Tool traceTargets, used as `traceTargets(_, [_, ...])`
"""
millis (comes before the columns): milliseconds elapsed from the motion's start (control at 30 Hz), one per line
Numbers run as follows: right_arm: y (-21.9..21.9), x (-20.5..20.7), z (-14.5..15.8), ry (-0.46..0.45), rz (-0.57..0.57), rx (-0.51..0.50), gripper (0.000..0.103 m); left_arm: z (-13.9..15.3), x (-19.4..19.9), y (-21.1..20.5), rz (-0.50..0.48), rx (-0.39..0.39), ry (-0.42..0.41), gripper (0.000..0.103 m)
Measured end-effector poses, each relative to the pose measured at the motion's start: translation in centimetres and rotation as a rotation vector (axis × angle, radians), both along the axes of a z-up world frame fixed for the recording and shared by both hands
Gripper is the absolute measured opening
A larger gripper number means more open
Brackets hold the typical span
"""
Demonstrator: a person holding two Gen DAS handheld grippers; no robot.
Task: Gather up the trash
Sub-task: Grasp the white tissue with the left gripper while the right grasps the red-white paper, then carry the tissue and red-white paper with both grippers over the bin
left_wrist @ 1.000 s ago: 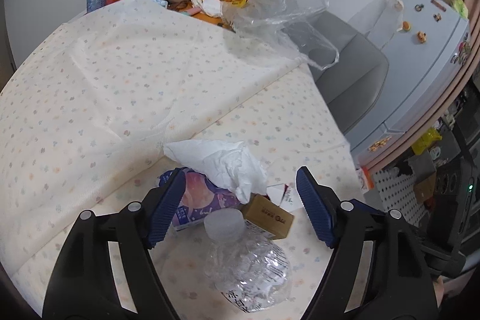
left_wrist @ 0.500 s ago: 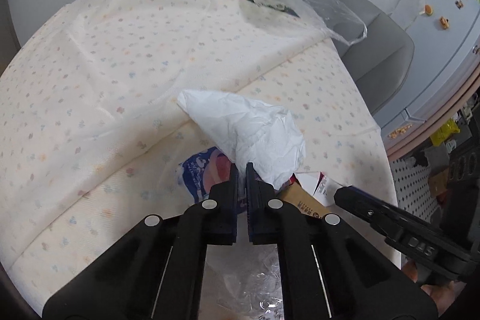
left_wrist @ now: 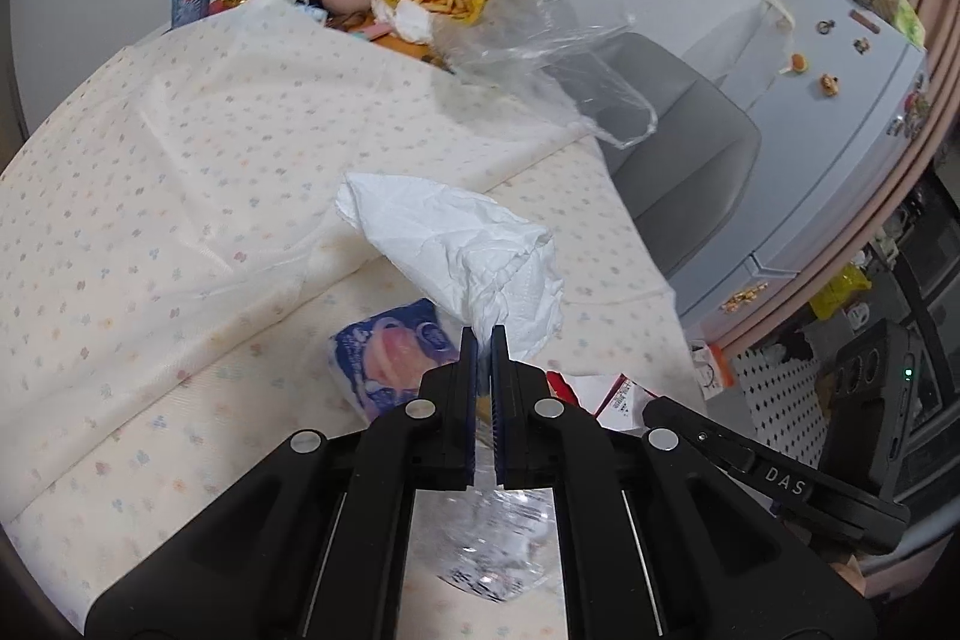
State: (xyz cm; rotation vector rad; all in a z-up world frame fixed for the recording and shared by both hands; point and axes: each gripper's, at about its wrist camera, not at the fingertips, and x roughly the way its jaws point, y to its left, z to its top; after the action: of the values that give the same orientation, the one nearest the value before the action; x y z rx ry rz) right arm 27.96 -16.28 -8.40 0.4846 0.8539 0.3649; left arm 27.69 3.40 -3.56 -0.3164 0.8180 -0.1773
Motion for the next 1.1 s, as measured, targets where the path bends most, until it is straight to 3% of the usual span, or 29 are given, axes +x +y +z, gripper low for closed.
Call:
traceTargets(267, [-4.4,-2.6,1.3,-0.047,-0.083,0.028,0.004,1.0,-0.9,-4.4,-0.079,-0.006,-0.023,0.005])
traceTargets(667, [-12.6,-5.7,1.3,-0.066,-0.218,0.013,0.004,-1.2,-0.2,-13.4,-0.218,-0.01,0.023,0.005])
traceTargets(1100, [-23.5,-9.9,-2.0,-0.012,-0.413,0.033,0.004,-3.8,0.7,-23.1,-0.362,0.01,0.072,0.005])
